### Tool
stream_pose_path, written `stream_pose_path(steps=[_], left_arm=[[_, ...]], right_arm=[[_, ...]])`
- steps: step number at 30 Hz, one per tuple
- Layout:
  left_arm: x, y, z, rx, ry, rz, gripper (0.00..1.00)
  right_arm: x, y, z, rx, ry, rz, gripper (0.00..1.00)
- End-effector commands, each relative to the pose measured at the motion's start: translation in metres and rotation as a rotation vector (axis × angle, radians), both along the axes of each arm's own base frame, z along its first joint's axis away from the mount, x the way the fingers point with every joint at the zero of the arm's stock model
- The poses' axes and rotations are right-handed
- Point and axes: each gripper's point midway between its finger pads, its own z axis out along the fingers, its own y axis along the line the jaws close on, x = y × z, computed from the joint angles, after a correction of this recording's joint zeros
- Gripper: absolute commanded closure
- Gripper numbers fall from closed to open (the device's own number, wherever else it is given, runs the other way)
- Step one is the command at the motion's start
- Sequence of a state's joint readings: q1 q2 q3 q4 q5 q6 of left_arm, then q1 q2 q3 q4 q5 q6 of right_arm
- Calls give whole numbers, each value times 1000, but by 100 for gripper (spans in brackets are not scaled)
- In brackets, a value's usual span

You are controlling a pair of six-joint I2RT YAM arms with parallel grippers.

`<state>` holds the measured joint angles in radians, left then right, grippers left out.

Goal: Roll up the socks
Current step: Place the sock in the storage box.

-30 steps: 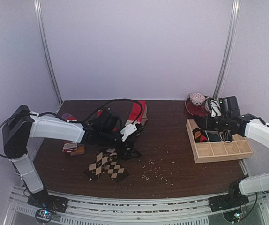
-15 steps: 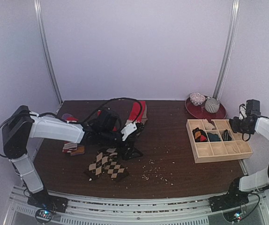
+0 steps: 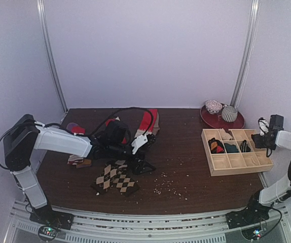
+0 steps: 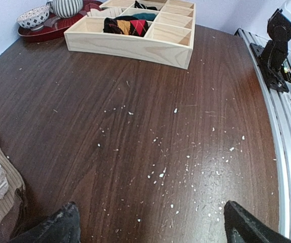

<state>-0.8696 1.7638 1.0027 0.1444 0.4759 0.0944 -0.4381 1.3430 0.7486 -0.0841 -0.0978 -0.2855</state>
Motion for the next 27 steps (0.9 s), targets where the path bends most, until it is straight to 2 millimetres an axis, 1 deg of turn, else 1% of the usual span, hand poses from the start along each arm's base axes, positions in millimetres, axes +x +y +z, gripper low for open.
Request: stream_pose_path(steps=[1, 2, 5, 11, 14, 19, 21, 27], left_arm=[[-3, -1, 8, -43, -25, -12, 2], [-3, -1, 8, -41, -24, -12, 2], [-4, 0, 5, -35, -22, -13, 2], [-1, 0, -3, -10, -24, -7, 2], [0, -1, -8, 2, -17, -7, 2], [-1, -3, -7, -11, -7, -17, 2], [-1, -3, -9, -10, -5, -17, 2], [-1, -3, -14, -1, 2, -15, 1]], right_arm=[[12, 7, -11, -51, -19, 159, 94], [13, 8, -18, -28, 9, 182, 94], [17, 3, -17, -27, 48, 217, 94], [12, -32, -5, -36, 61, 187, 93], [8, -37, -13, -9, 73, 186, 93], [7, -29, -34, 39, 103, 224, 93], [6, -27, -40, 50, 121, 237, 92], [0, -36, -57, 45, 213, 223, 92]])
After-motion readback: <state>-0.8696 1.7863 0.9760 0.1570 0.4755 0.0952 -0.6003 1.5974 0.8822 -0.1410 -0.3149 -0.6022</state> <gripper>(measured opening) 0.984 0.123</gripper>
